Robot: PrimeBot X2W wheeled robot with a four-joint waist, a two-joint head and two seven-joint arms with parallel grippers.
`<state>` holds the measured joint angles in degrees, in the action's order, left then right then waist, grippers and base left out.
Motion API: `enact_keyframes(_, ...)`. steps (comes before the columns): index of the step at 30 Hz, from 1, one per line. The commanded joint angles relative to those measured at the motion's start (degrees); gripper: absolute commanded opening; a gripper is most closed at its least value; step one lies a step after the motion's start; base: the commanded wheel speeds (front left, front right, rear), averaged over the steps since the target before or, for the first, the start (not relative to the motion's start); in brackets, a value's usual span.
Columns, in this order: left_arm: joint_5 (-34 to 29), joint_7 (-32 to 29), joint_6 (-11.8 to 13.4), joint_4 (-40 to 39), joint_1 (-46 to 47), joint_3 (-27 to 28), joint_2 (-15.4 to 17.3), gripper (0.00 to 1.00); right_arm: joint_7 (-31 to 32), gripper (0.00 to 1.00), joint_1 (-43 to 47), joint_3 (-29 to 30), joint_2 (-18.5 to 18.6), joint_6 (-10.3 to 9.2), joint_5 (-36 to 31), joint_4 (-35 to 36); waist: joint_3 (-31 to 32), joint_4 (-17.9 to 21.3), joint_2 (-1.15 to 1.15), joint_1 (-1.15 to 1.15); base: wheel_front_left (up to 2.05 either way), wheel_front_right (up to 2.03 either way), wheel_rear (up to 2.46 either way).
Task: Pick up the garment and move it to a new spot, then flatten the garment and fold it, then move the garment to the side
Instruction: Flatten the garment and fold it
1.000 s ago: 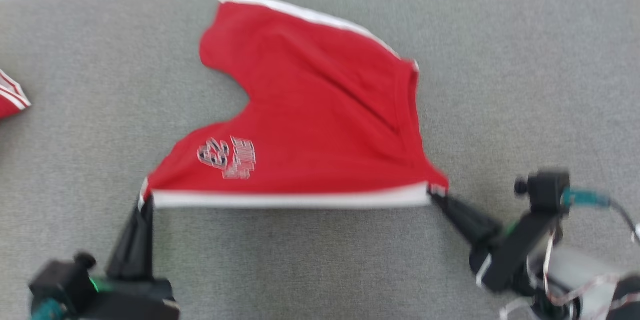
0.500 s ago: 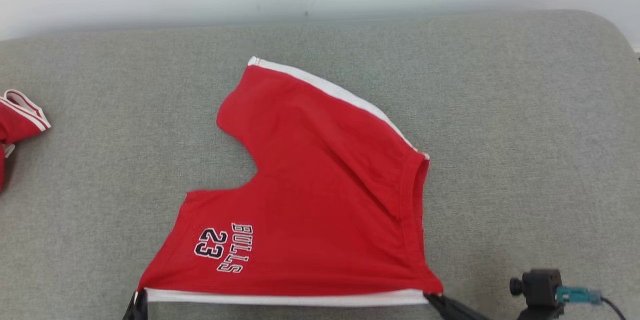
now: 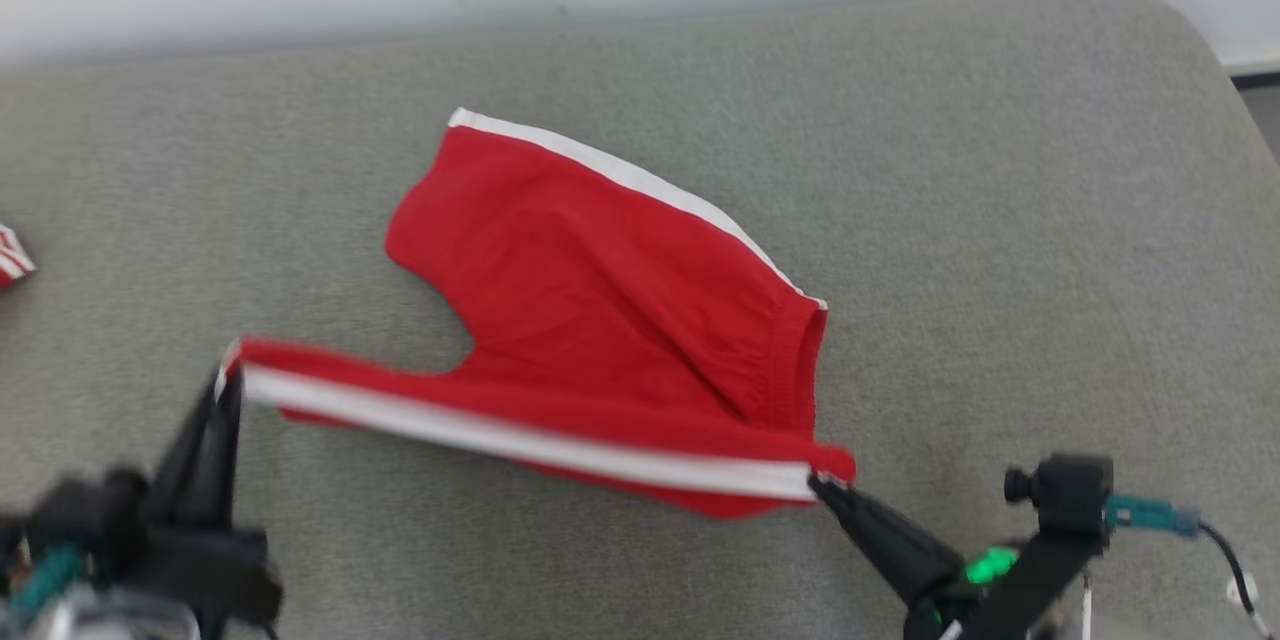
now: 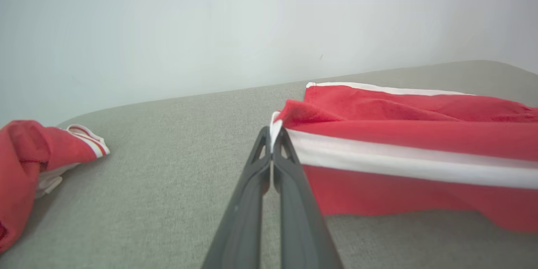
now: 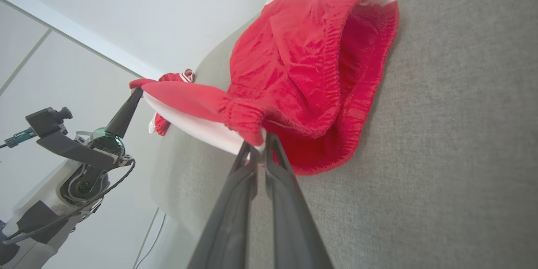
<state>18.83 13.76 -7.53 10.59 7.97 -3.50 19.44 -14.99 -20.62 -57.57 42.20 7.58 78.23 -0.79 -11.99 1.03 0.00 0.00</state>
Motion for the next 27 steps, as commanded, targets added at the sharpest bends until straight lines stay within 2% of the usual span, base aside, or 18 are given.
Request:
enact_keyframes(1,-0.51,-1.32,0.27,-0.13,3.43,-0.92,2.02,0.0,-0.24,0.0,-1.5,0.71,-0.62,-0.17,0.57,0.05,-1.93,1.81,0.0,0.0,0.0,0.0,0.0)
enact_keyframes(8,3.96,-9.42,0.2,2.8,21.23,-10.97,12.15,0.0,0.75,0.0,-9.92,1.41,-5.07,-0.16,0.84,-2.88,-8.38,6.12,0.0,0.0,0.0,0.0,0.0)
enact_keyframes(12,6.07,-12.25,0.19,7.9,30.43,-16.92,15.92,0.0,0.69,0.0,-14.34,0.82,-8.29,-0.16,0.13,-5.73,-11.31,8.44,0.0,0.0,0.0,0.0,0.0)
enact_keyframes(17,7.9,-13.72,0.19,14.2,40.16,-24.93,19.14,0.0,0.26,0.0,-18.43,0.32,-10.36,-0.16,-1.67,-8.62,-13.72,10.67,0.0,0.0,0.0,0.0,0.0)
enact_keyframes(23,10.87,-13.89,0.18,20.26,50.16,-34.5,20.81,0.0,-0.1,0.0,-20.78,0.51,-11.54,-0.16,-3.08,-9.41,-15.29,12.34,0.0,0.0,0.0,0.0,0.0)
enact_keyframes(27,11.63,-14.07,0.18,23.19,54.19,-38.48,21.23,0.0,-0.15,0.0,-21.85,0.34,-12.42,-0.16,-4.15,-9.66,-15.79,13.17,0.0,0.0,0.0,0.0,0.0)
